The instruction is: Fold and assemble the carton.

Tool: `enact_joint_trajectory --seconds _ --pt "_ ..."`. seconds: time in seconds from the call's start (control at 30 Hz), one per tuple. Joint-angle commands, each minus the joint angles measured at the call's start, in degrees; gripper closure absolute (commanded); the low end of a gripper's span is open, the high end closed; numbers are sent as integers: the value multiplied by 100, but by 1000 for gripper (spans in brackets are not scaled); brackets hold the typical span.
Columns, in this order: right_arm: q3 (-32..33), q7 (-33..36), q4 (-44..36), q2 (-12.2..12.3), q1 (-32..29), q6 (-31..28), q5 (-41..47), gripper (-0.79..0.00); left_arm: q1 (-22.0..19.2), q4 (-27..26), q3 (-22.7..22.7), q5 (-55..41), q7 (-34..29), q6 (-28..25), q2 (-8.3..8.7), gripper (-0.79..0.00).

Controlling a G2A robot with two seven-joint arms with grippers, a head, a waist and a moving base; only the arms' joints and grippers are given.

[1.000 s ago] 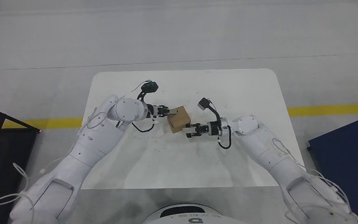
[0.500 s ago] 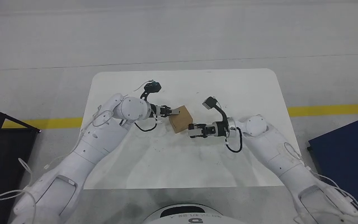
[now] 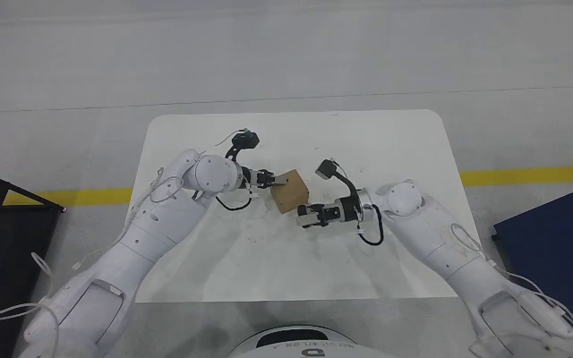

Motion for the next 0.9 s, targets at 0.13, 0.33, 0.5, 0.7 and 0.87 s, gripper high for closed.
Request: enact_joint_trajectory --seconds 0.13,0.33,0.5,0.7,0.87 --pt "-392 -109 555 -206 410 -109 3 -785 9 1 0 50 -31 -15 -19 -785" --pt "-315 -324 1007 -247 557 -303 -117 -785 12 5 10 141 -103 -27 -31 -782" --pt "-258 -312 870 -220 476 -307 -214 -785 25 -10 8 176 -137 -22 -44 -785" --pt "-390 -280 823 -289 499 -126 -310 -785 36 -39 6 205 -141 -22 -64 -785" --pt "-342 -401 947 -307 519 -198 -353 -785 88 -40 -87 60 -86 -120 -68 -785"
